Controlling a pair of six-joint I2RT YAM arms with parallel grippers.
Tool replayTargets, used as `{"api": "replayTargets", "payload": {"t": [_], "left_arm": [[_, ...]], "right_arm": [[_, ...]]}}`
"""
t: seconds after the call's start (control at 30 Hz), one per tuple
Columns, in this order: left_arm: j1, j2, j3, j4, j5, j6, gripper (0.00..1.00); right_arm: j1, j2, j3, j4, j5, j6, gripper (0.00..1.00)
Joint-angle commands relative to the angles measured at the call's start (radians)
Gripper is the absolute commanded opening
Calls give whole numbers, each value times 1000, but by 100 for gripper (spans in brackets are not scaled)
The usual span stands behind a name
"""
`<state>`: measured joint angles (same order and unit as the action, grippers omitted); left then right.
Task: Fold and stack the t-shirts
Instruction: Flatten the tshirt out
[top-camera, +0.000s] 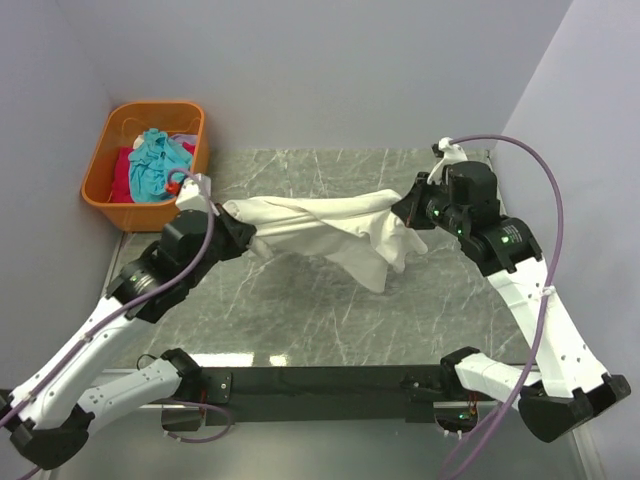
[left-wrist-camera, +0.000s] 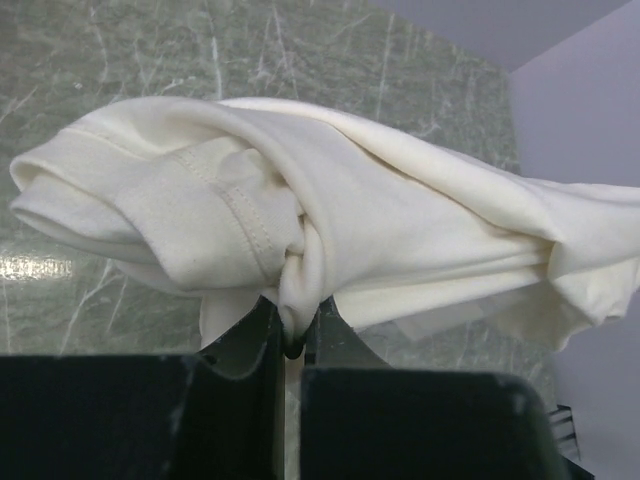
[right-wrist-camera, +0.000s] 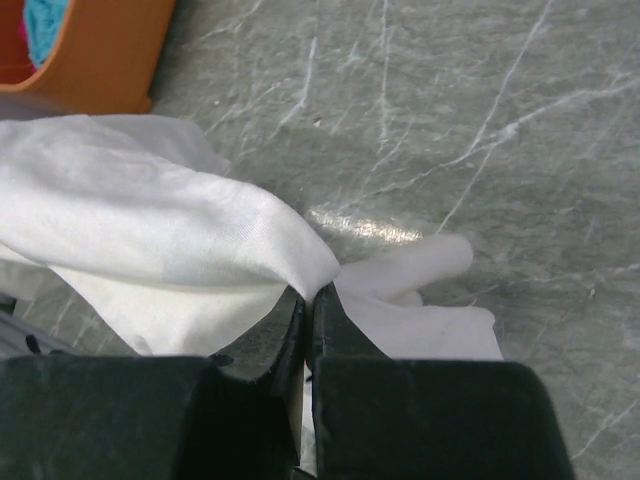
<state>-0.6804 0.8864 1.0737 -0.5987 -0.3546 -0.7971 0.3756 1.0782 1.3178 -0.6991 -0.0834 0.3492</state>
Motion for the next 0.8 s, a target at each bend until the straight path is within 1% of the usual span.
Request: {"api": "replayTargets", "payload": {"t": [0.0, 0.03, 0.1, 0.13, 0.17, 0.2, 0.23, 0.27, 0.3, 0.33, 0.37, 0.4, 0.43, 0.47, 0.5, 0.57, 0.6, 0.67, 0.7, 0.77], "left_arm": [[33, -75, 46, -216, -185, 88, 2], [33, -63, 39, -207, -184, 96, 4], [33, -35, 20, -188, -216, 95, 6], [33, -20, -6, -168, -268, 95, 11], [39, 11, -27, -126, -288, 108, 18], [45, 29, -46, -40, -293, 128, 30], [56, 49, -61, 3, -293, 169, 42], [80, 98, -61, 34, -300, 180, 44], [97, 123, -58, 60, -299, 190, 48], [119, 147, -40, 98, -285, 211, 55], [163, 192, -28, 109, -238, 216, 57], [182, 209, -17, 115, -215, 217, 60], [197, 223, 3, 114, -190, 216, 66], [211, 238, 11, 111, -144, 214, 68], [211, 237, 14, 109, -130, 210, 74], [211, 221, -18, 125, -80, 188, 79], [211, 214, -59, 128, -28, 174, 83], [211, 185, -110, 135, 17, 119, 83], [211, 175, -141, 140, 69, 102, 83], [209, 154, -231, 158, 112, 52, 83]], "right_arm": [[-52, -40, 107, -91, 185, -88, 1], [-52, -3, 119, -126, 177, -99, 1], [-53, 38, 124, -138, 183, -104, 1], [-56, 86, 118, -125, 192, -107, 2], [-73, 113, 109, -106, 200, -102, 4], [-90, 143, 98, -79, 198, -98, 5], [-102, 207, 103, -68, 195, -82, 6], [-131, 236, 116, -57, 206, -73, 17], [-139, 265, 129, -51, 217, -64, 25], [-142, 313, 141, -51, 227, -56, 32], [-141, 327, 155, -56, 241, -52, 46], [-141, 334, 165, -50, 231, -47, 52], [-138, 322, 158, -36, 215, -46, 58], [-133, 306, 143, -19, 182, -46, 67], [-129, 289, 94, 18, 166, -44, 70], [-129, 240, 8, 42, 145, -35, 76], [-130, 214, -23, 53, 131, -32, 76], [-129, 187, -89, 70, 114, -16, 76], [-129, 174, -157, 90, 93, -9, 76], [-129, 129, -254, 113, 86, 16, 76]]}}
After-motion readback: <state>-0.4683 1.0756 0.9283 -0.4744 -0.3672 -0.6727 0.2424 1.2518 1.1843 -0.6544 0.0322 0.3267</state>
